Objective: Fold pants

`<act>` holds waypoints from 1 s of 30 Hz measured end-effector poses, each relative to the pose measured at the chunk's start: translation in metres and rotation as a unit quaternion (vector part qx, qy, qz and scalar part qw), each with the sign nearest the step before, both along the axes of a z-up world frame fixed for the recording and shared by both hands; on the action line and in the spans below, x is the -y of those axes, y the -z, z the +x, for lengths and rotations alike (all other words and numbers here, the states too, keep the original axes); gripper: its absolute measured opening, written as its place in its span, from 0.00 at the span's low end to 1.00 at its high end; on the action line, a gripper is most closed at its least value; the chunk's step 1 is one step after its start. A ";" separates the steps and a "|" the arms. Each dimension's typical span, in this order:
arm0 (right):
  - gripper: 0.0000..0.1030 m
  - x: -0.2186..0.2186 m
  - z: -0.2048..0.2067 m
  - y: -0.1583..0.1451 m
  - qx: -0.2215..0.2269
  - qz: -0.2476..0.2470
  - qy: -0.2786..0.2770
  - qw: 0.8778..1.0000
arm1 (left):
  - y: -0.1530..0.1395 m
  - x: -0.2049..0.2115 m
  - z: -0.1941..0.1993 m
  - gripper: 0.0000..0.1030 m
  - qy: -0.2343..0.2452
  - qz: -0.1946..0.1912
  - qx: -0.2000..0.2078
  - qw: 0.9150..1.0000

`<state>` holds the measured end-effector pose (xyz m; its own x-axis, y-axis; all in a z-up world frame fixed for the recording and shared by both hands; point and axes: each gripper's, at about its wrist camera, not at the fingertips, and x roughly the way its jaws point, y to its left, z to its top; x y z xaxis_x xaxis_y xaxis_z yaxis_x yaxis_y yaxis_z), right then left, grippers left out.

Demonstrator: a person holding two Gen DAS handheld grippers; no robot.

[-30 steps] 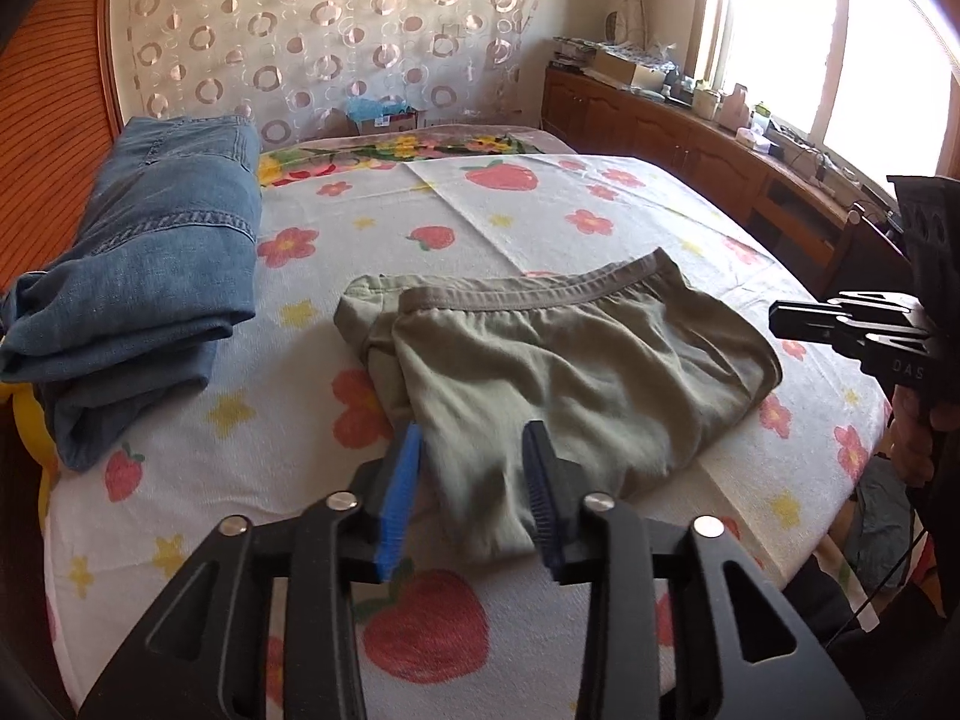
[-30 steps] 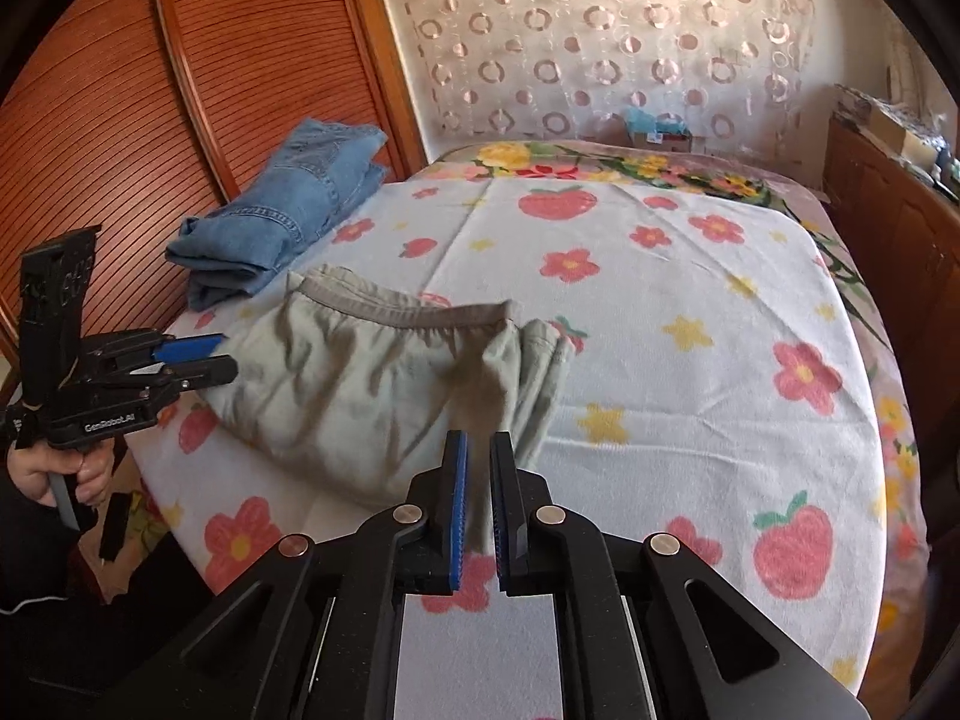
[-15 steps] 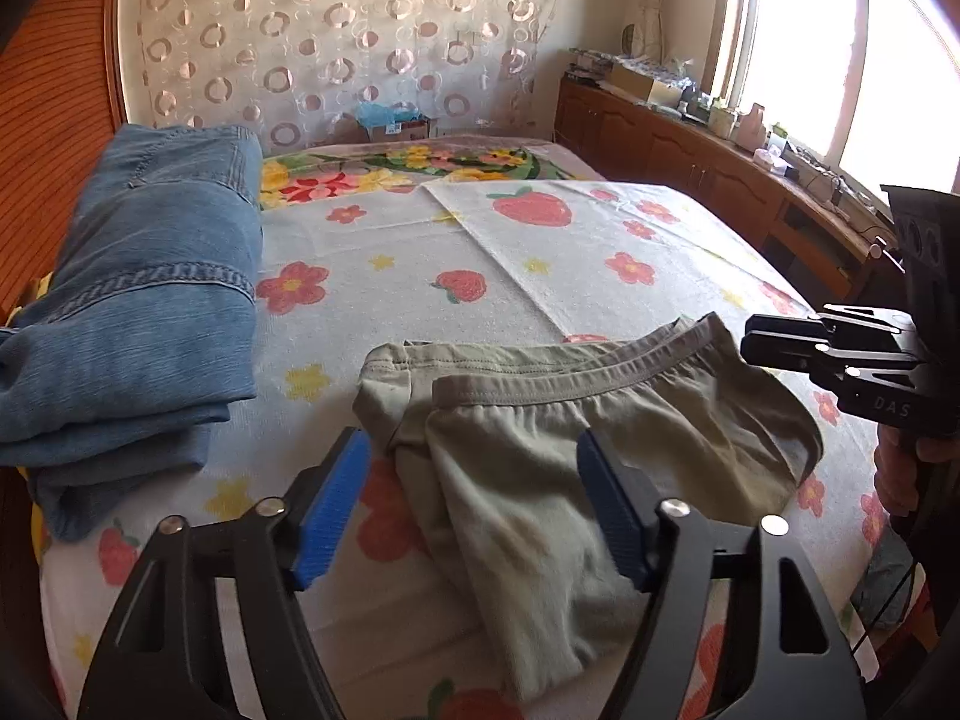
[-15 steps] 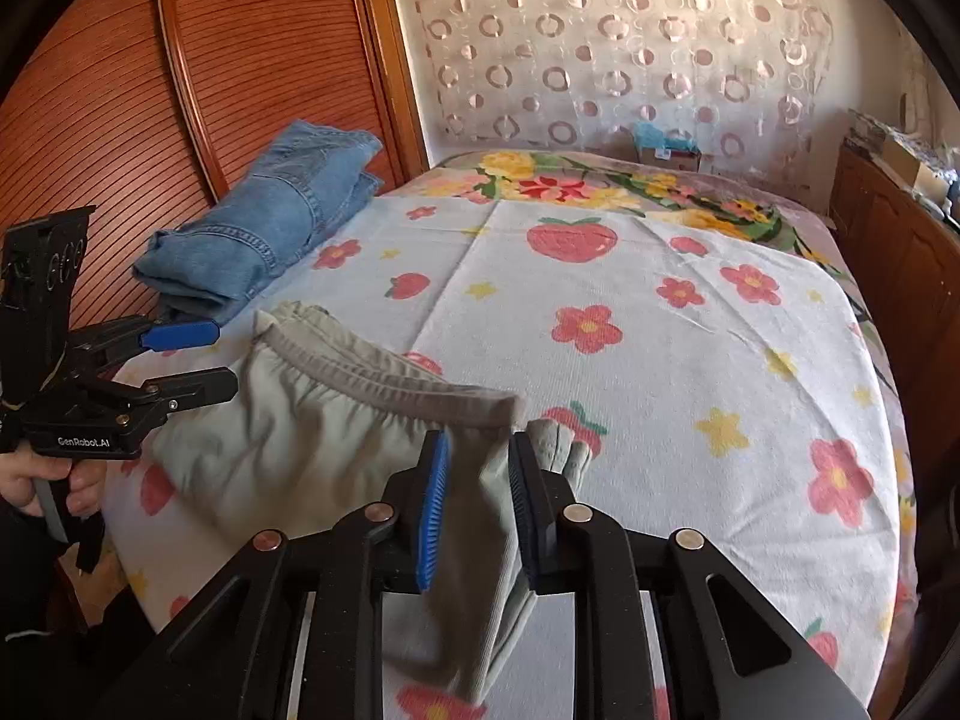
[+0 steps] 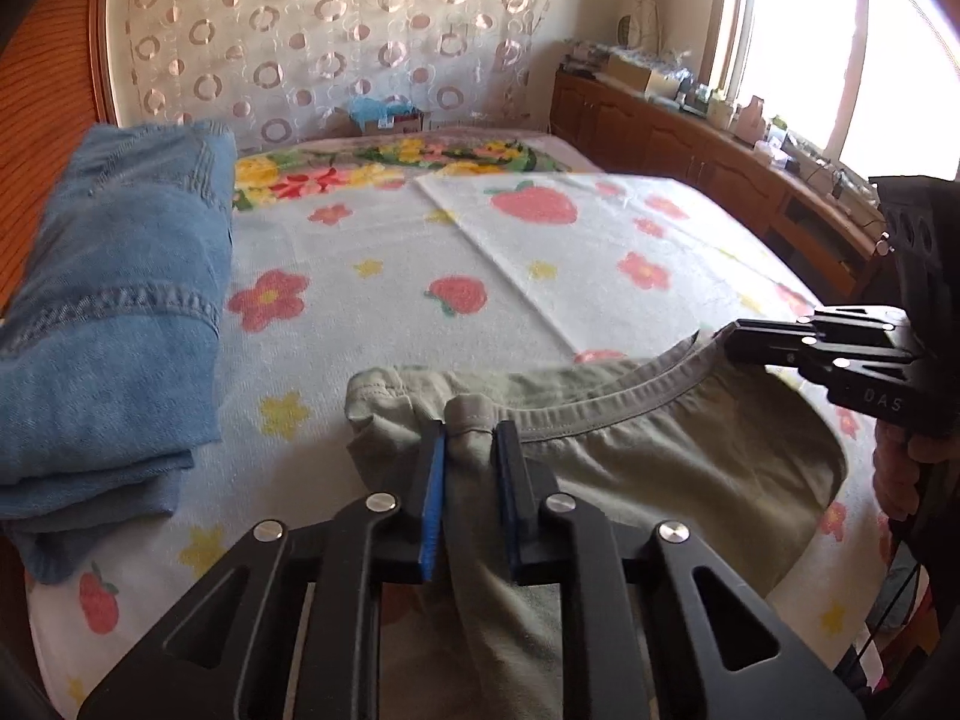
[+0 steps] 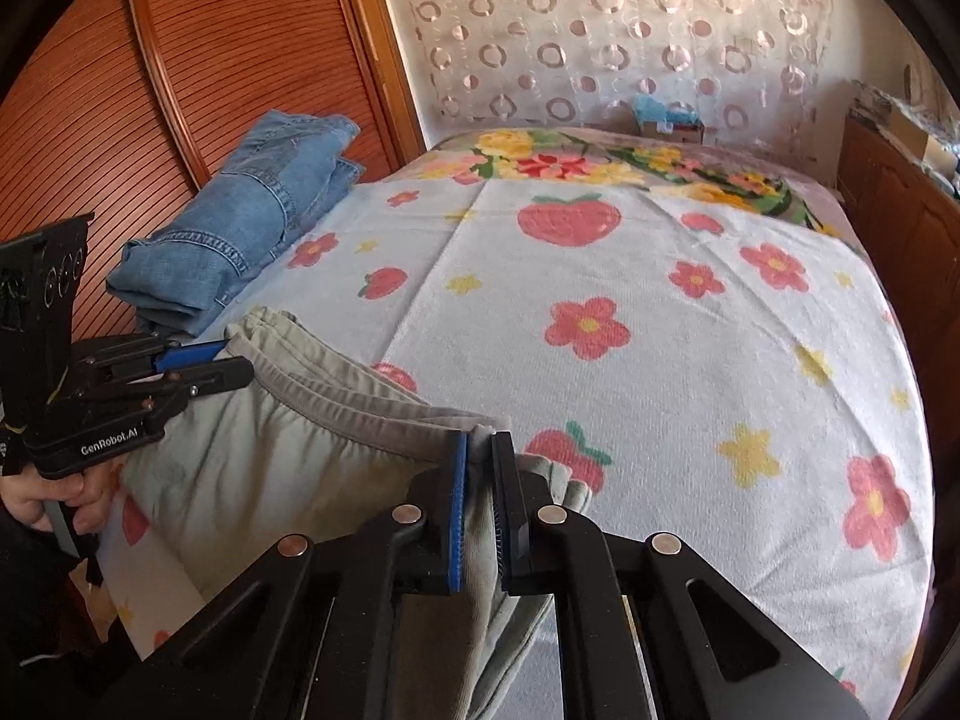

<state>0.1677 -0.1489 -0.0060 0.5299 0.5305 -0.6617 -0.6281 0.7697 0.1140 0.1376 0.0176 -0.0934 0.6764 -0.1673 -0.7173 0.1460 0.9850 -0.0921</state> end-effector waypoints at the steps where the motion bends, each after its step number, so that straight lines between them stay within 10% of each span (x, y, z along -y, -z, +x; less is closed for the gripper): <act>1: 0.06 0.001 -0.002 -0.003 0.010 0.005 0.005 1.000 | -0.006 0.000 -0.002 0.15 0.001 -0.003 0.013 1.000; 11: 0.06 -0.006 -0.001 0.011 0.002 -0.022 0.024 0.999 | 0.001 0.006 0.014 0.17 -0.012 0.025 -0.009 1.000; 19: 0.09 0.003 -0.013 -0.002 0.011 -0.017 0.026 0.999 | -0.001 0.002 0.013 0.39 -0.022 0.016 -0.016 1.000; 23: 0.40 0.011 -0.024 0.001 0.001 -0.012 0.030 0.999 | 0.002 0.002 0.013 0.51 -0.020 0.016 -0.018 1.000; 30: 0.43 0.025 -0.025 0.009 -0.024 -0.024 0.050 0.998 | 0.011 0.004 0.014 0.54 -0.018 0.028 -0.031 0.999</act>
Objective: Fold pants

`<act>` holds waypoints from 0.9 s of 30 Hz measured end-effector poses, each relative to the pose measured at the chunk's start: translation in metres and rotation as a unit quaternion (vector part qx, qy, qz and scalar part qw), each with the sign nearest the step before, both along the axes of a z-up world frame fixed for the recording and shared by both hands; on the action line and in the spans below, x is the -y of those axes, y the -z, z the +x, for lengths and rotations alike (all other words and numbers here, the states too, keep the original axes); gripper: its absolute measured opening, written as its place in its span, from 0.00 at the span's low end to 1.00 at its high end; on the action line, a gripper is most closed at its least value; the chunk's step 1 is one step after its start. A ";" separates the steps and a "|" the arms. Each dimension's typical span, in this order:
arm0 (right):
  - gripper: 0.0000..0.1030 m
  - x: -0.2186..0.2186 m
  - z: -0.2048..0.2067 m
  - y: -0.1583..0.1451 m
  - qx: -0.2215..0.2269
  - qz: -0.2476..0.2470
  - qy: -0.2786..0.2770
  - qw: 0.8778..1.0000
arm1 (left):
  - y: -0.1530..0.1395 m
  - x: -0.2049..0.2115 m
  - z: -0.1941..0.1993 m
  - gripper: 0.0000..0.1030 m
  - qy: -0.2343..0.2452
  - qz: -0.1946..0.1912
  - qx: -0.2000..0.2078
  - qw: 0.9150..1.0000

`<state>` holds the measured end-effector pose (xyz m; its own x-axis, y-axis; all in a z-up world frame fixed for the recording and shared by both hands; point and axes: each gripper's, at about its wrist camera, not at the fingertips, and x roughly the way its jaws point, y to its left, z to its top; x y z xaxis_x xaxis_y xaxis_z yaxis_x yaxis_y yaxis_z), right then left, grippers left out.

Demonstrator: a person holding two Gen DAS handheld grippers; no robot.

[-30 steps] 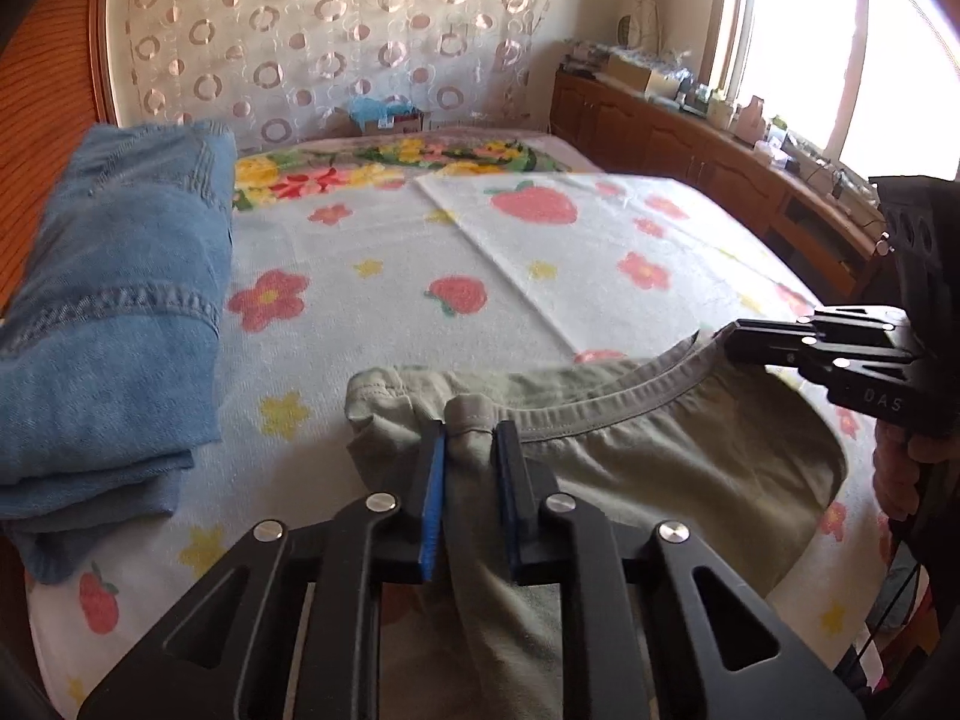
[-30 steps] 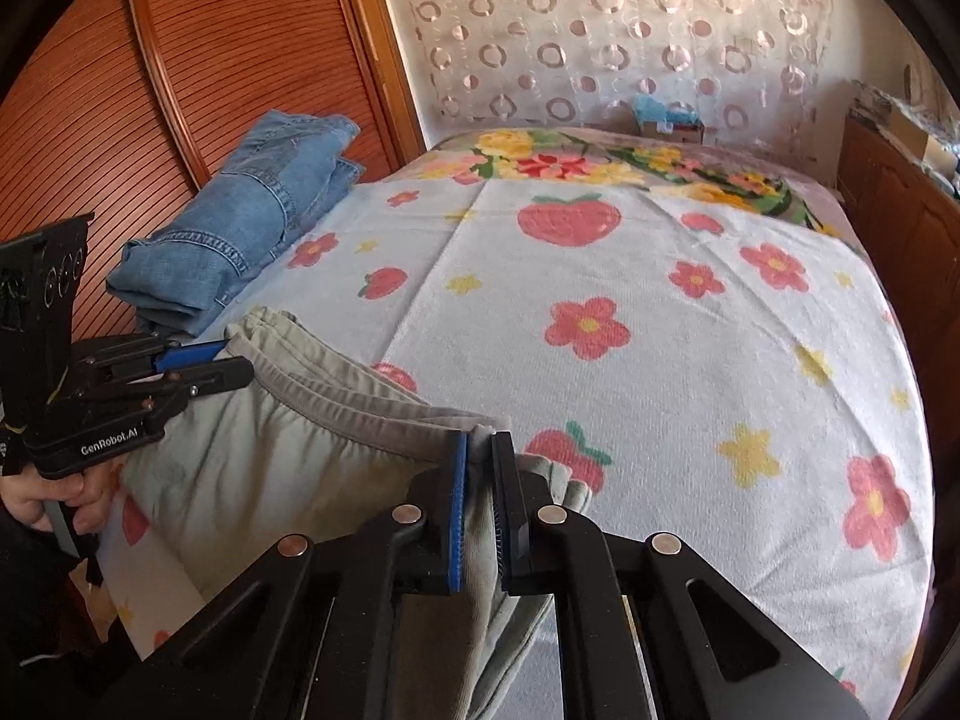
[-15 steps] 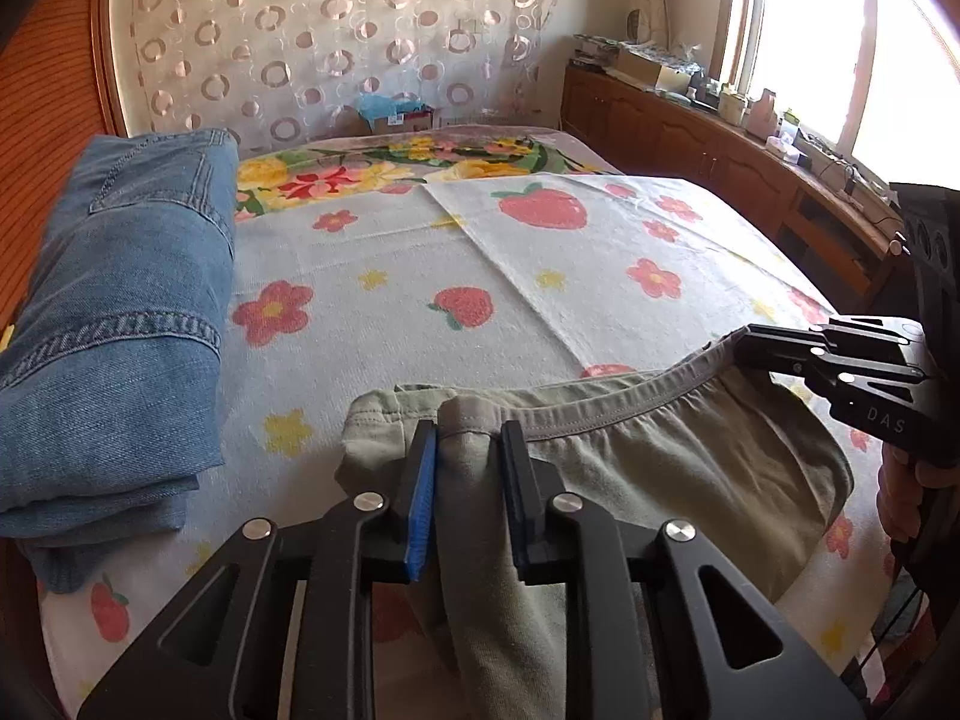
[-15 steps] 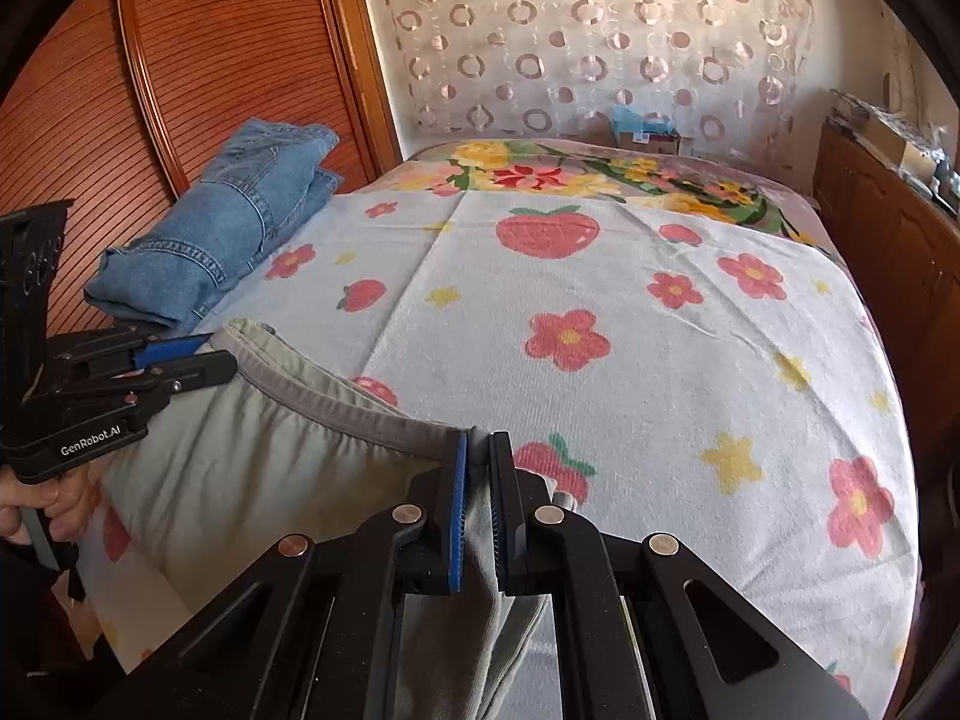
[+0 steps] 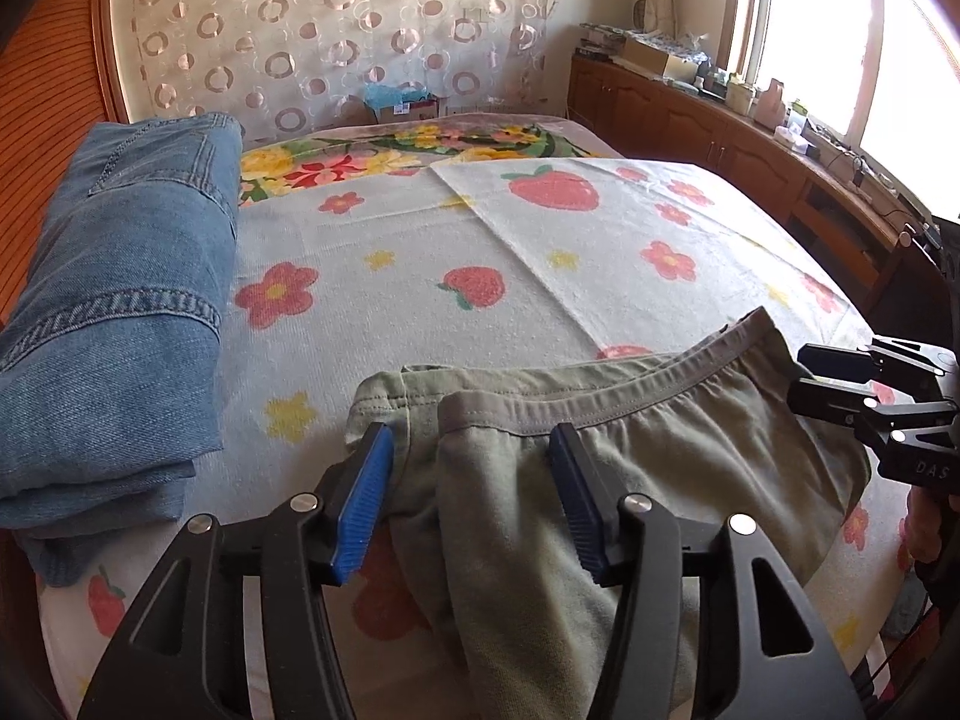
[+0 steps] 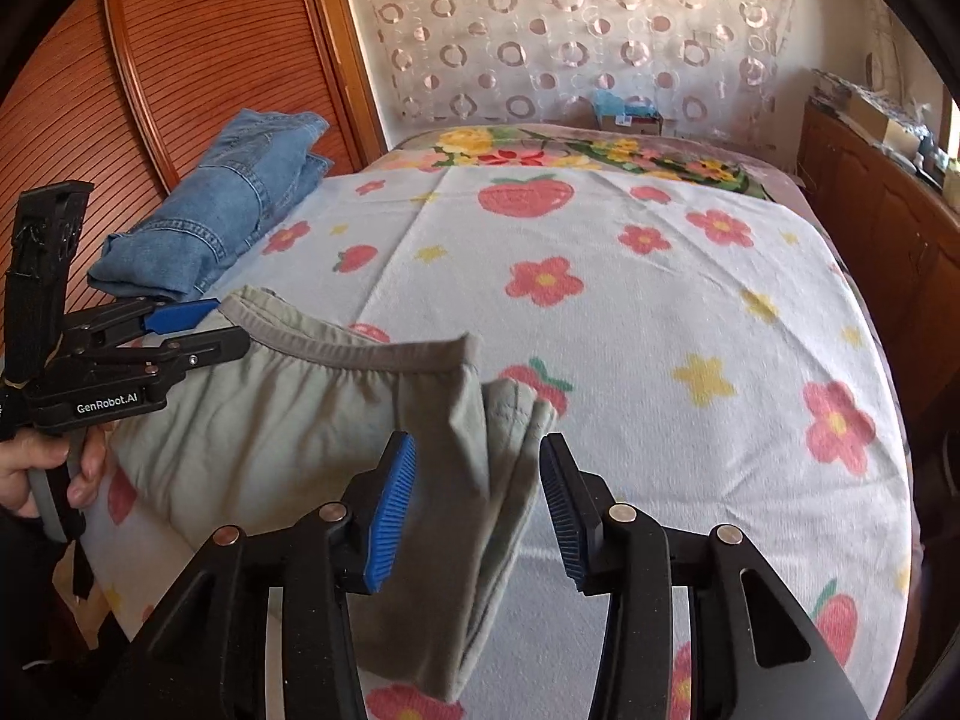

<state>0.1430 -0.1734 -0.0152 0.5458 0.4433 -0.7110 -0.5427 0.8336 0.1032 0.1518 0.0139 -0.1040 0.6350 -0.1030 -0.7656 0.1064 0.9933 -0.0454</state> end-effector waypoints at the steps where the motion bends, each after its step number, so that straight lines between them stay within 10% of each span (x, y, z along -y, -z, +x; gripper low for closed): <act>1: 0.43 0.000 0.001 0.000 -0.002 -0.001 0.003 1.000 | 0.002 0.000 0.000 0.54 0.000 0.001 -0.003 1.000; 27: 0.43 -0.010 0.011 0.007 -0.007 0.014 -0.001 1.000 | 0.010 0.002 -0.001 0.61 0.002 0.005 -0.002 1.000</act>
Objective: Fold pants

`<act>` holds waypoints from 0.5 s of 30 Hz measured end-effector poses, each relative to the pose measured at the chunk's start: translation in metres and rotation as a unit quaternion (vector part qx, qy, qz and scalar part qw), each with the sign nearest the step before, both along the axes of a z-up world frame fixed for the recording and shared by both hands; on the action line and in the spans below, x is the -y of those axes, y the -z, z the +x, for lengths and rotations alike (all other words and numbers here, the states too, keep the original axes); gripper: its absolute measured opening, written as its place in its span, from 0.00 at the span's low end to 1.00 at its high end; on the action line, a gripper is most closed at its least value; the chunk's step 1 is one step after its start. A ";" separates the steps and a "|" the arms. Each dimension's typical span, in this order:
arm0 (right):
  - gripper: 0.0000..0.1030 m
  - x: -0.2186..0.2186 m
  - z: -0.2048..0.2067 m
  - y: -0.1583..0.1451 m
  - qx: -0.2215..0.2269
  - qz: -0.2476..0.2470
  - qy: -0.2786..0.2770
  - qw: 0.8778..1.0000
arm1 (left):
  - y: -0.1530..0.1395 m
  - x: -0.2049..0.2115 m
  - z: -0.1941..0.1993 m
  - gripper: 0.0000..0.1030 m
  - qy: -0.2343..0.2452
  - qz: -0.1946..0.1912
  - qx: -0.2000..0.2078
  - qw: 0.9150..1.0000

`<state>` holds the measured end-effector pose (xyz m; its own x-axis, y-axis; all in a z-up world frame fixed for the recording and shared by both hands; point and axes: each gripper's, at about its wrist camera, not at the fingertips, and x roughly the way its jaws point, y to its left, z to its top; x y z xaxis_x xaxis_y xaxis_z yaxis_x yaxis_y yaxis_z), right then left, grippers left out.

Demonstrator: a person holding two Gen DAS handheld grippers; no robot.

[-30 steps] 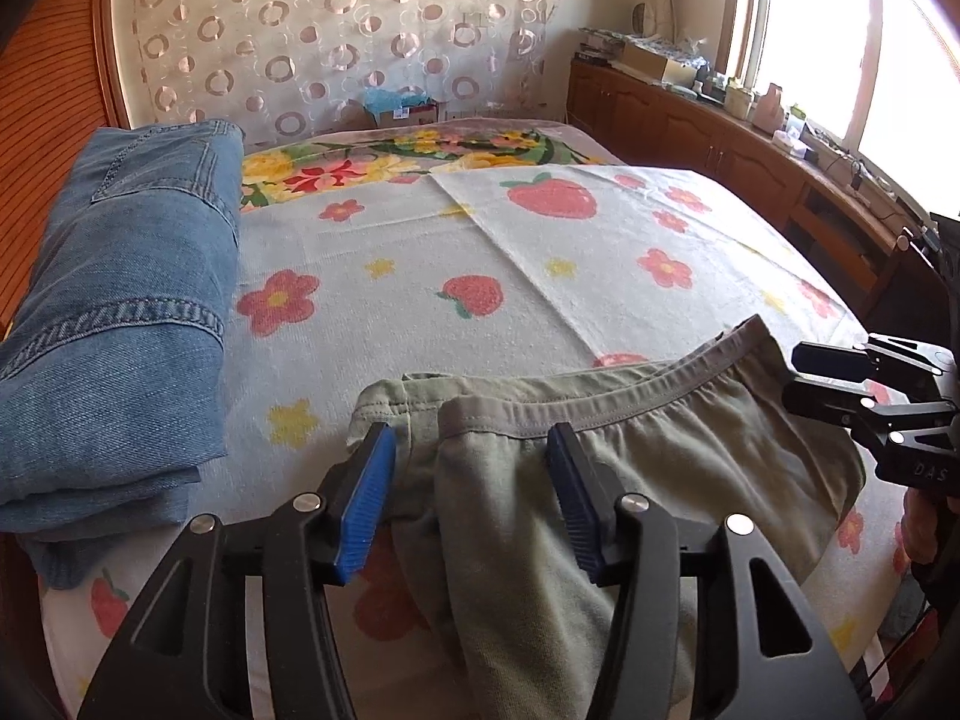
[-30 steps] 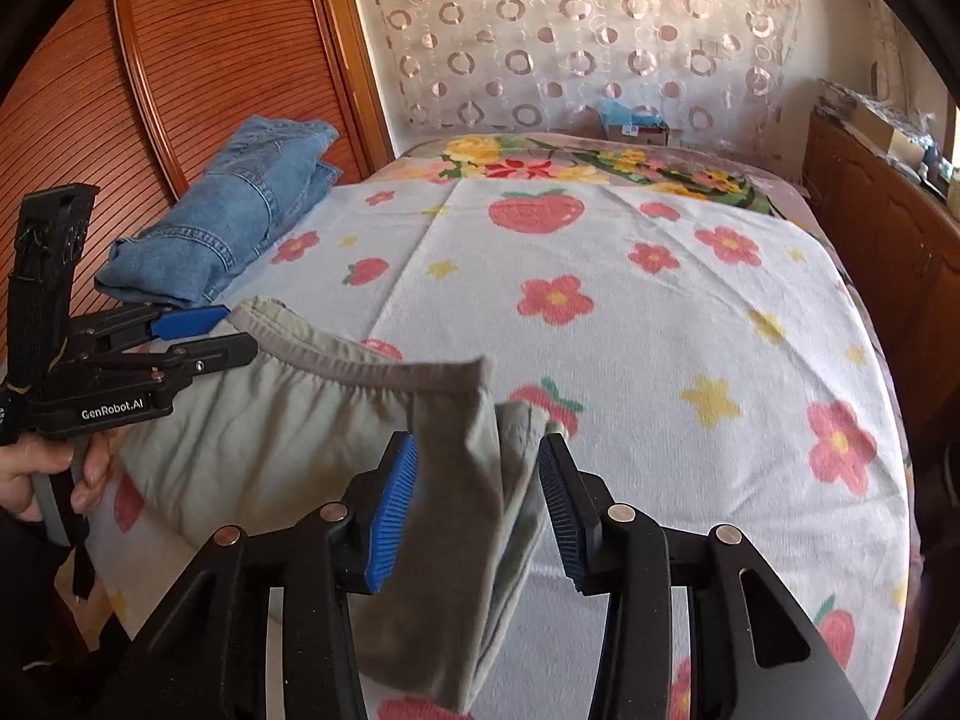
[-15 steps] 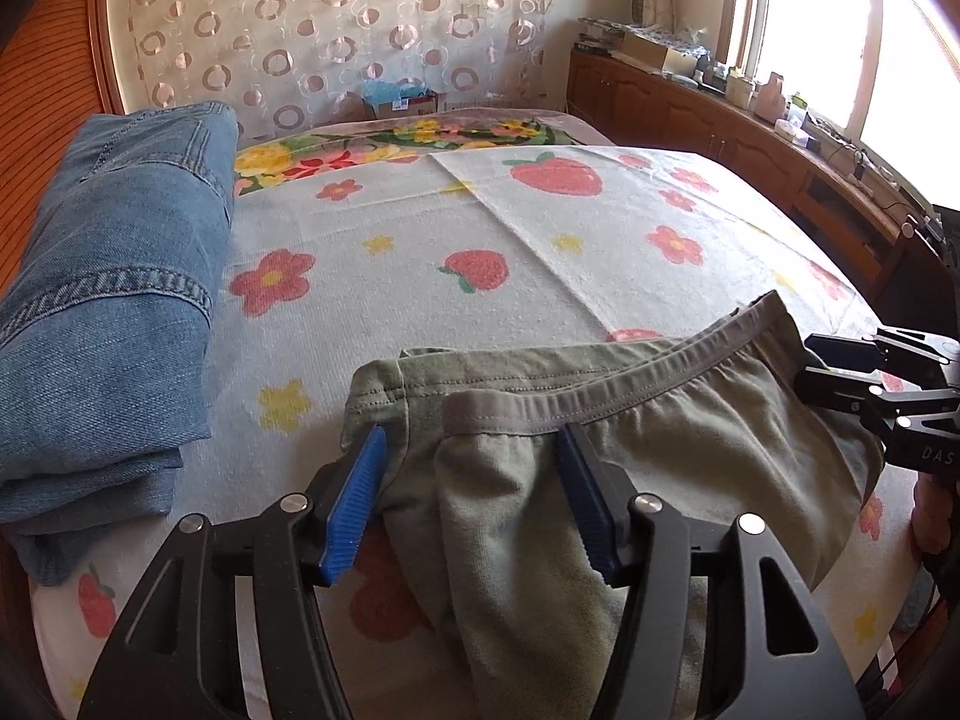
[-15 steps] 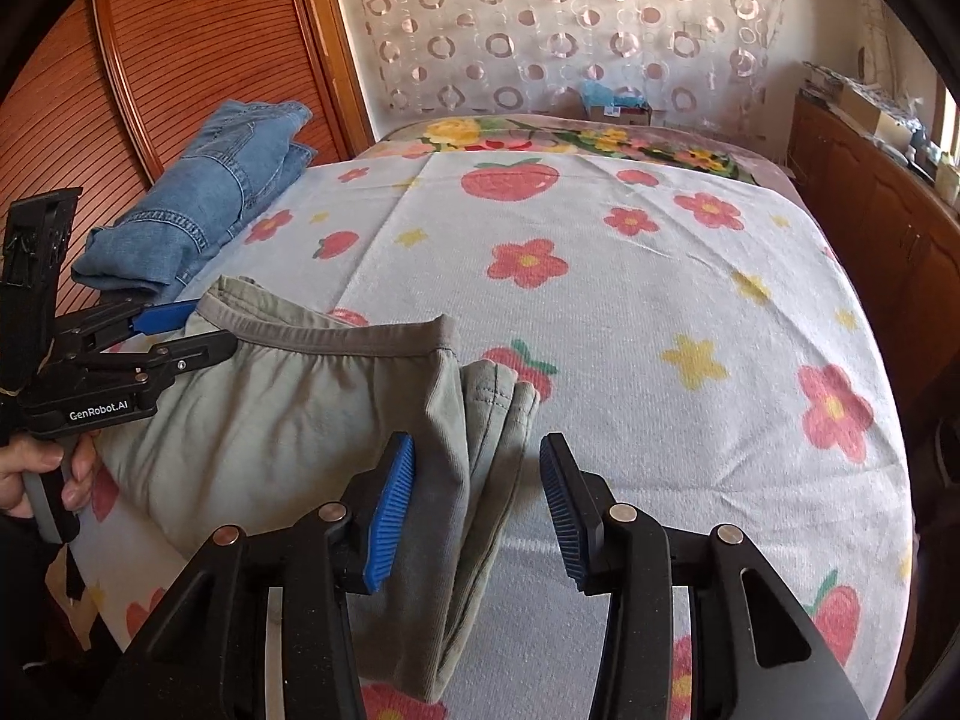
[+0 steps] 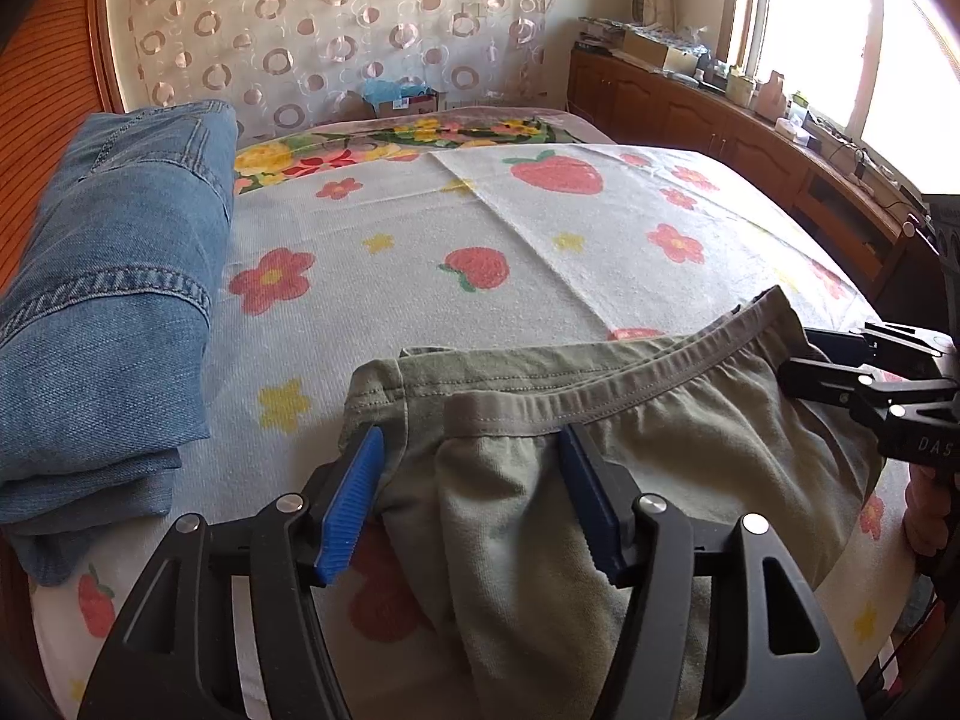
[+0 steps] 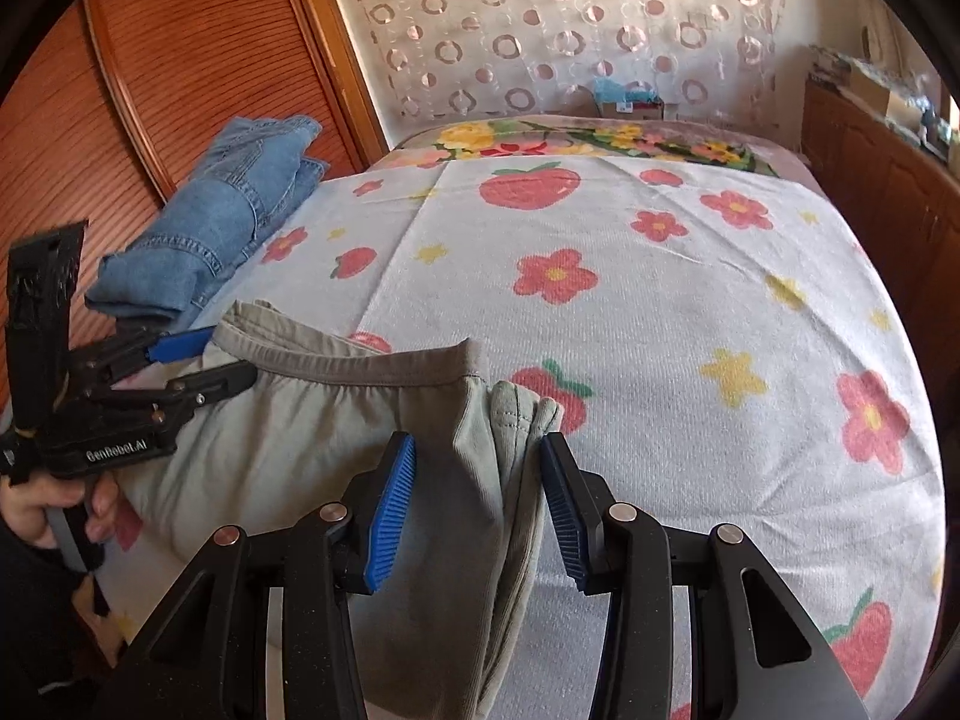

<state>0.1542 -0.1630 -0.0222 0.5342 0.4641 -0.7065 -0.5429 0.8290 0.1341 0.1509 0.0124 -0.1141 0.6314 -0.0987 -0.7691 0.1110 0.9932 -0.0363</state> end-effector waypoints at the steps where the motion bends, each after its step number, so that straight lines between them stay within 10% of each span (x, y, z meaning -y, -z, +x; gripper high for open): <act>1: 0.43 -0.002 -0.001 0.000 0.002 -0.004 0.000 1.000 | -0.001 0.000 0.000 0.61 0.000 0.001 0.000 1.000; 15: 0.44 -0.008 -0.002 0.001 0.008 -0.014 0.000 1.000 | -0.020 -0.015 -0.017 0.57 0.006 -0.033 0.015 0.999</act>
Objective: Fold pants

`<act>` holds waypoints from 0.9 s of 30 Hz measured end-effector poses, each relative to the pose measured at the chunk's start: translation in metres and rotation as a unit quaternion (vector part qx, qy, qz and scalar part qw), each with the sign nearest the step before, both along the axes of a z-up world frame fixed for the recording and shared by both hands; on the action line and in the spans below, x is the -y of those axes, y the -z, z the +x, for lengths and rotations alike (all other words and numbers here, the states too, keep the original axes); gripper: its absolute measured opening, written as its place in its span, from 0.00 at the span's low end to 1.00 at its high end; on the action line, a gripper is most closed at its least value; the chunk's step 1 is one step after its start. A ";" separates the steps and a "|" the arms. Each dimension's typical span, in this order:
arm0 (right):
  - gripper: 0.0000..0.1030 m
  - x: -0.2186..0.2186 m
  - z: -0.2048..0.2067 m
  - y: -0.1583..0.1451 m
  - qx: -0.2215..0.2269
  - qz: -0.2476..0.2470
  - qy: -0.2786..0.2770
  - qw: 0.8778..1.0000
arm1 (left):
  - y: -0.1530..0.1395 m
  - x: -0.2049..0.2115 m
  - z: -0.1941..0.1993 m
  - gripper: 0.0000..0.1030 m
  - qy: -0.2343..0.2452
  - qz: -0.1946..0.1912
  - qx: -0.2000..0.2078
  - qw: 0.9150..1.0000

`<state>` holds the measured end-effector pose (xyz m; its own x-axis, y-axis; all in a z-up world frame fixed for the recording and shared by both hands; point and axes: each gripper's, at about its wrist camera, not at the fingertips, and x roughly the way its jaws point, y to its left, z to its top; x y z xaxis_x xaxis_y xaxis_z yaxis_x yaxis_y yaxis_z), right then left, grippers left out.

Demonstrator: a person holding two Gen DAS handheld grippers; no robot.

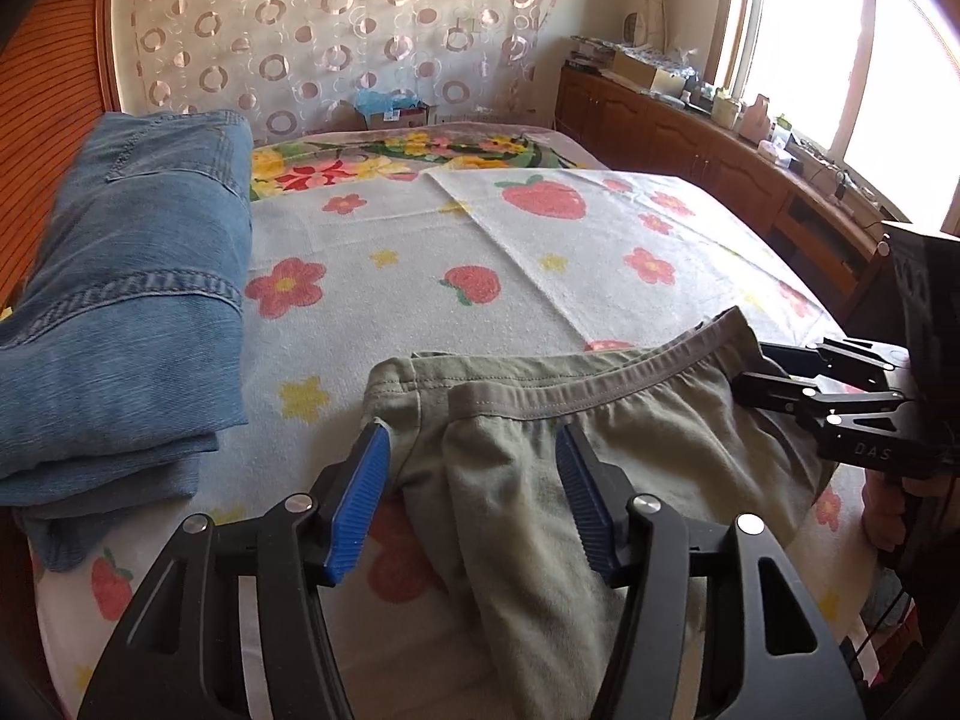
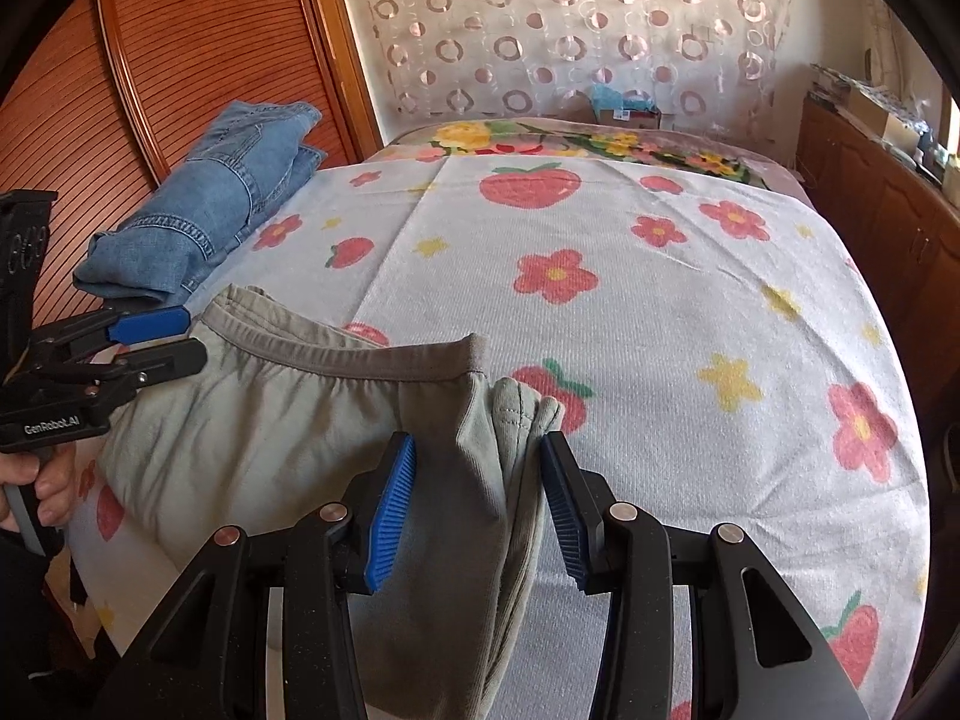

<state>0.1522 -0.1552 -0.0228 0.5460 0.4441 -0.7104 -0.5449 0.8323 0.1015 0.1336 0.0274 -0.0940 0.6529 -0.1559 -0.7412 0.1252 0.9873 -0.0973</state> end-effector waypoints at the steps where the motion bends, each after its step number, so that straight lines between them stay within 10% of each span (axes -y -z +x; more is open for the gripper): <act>1: 0.44 0.000 0.000 0.000 0.000 0.000 0.000 1.000 | -0.001 -0.002 0.000 0.55 -0.003 0.000 0.001 1.000; 17: 0.44 0.001 0.000 0.001 0.002 -0.003 -0.001 1.000 | 0.023 -0.011 0.013 0.53 -0.025 0.005 -0.029 0.999; 27: 0.44 0.002 0.001 0.002 0.001 -0.001 -0.001 1.000 | 0.012 -0.001 0.005 0.16 0.000 -0.001 -0.004 1.000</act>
